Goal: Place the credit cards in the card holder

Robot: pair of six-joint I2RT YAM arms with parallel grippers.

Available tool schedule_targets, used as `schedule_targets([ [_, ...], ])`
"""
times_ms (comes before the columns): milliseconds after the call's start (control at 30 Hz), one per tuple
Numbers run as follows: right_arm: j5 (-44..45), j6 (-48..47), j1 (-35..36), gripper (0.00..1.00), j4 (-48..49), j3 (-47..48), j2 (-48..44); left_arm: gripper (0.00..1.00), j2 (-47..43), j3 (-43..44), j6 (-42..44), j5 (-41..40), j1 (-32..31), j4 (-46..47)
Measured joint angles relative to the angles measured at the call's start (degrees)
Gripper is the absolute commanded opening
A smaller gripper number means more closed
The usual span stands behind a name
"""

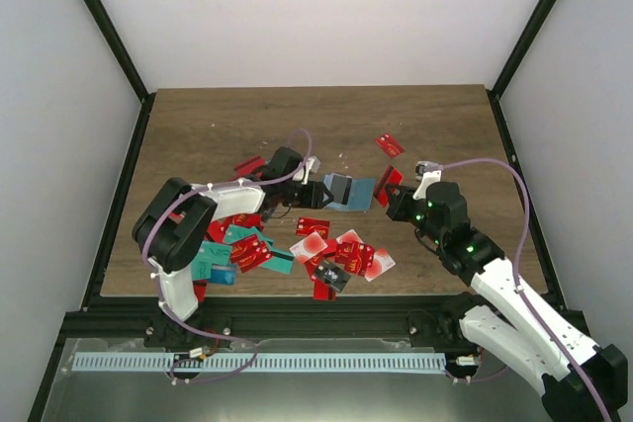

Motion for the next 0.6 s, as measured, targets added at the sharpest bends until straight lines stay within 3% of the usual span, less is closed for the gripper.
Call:
schedule_targets([
  [600, 0.4, -0.4, -0.3, 0.01, 0.2, 0.0, 0.2, 0.54, 6.6, 5.2, -0.1, 4.4, 0.0, 0.3],
])
